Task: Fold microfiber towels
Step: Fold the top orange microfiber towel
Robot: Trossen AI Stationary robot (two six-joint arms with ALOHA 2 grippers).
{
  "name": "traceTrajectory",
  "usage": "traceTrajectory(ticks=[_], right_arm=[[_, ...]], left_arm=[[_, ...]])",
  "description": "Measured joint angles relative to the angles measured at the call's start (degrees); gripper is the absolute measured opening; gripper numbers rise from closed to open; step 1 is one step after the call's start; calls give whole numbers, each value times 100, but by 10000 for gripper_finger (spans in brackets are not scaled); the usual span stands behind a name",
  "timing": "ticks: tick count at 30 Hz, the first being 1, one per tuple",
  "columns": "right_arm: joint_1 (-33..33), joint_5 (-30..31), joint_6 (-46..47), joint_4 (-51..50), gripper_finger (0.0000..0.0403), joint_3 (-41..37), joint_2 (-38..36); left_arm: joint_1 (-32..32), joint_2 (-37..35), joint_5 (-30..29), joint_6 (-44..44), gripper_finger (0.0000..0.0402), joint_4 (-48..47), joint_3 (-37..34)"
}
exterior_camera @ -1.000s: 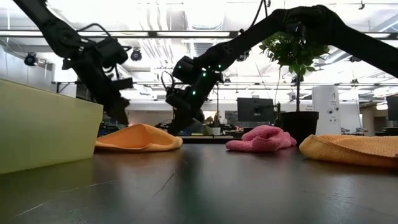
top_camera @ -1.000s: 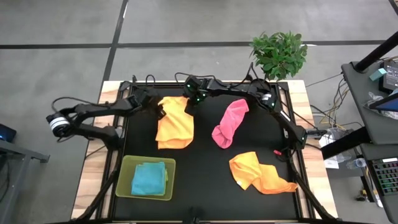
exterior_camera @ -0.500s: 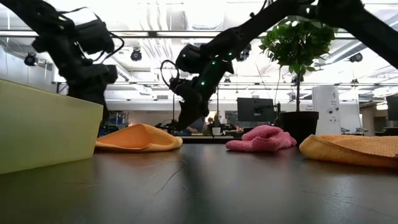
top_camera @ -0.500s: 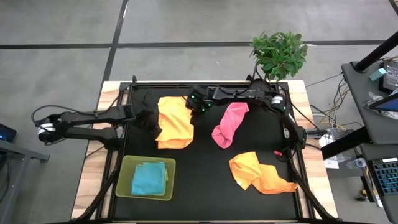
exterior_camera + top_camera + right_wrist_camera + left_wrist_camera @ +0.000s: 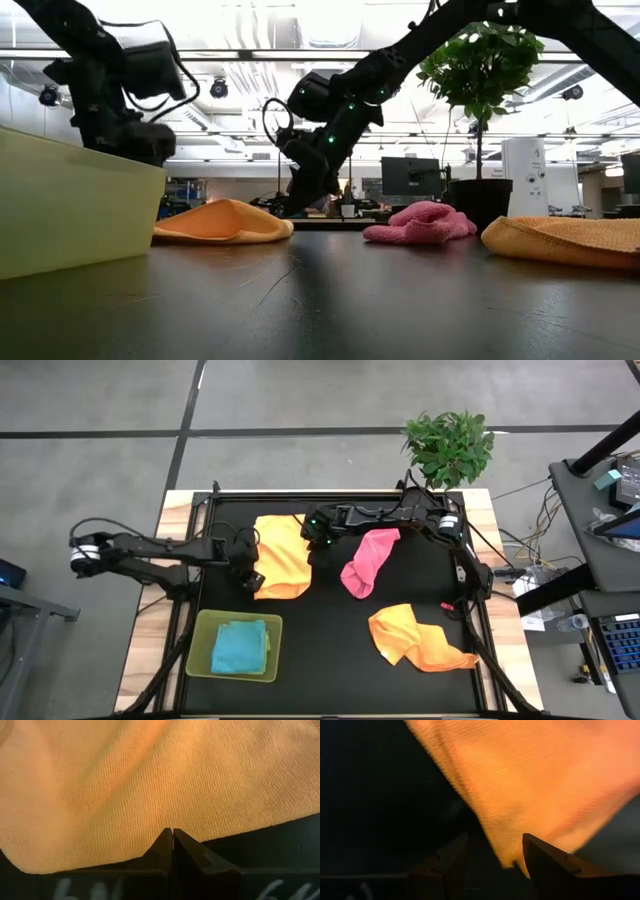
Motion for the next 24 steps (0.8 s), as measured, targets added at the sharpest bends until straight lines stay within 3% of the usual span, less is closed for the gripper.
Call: traceTrajectory(ticks=[7,17,24], right_arm=[[2,0,0,-4,8,0,0],[2,0,-2,1,8,0,0],[16,0,-7,21,9,0,0]], left_arm=[[-65,426,127,83,171,20,89],[-395,386,420,153,167,25,179],[-470,545,414,211,107,315,151]])
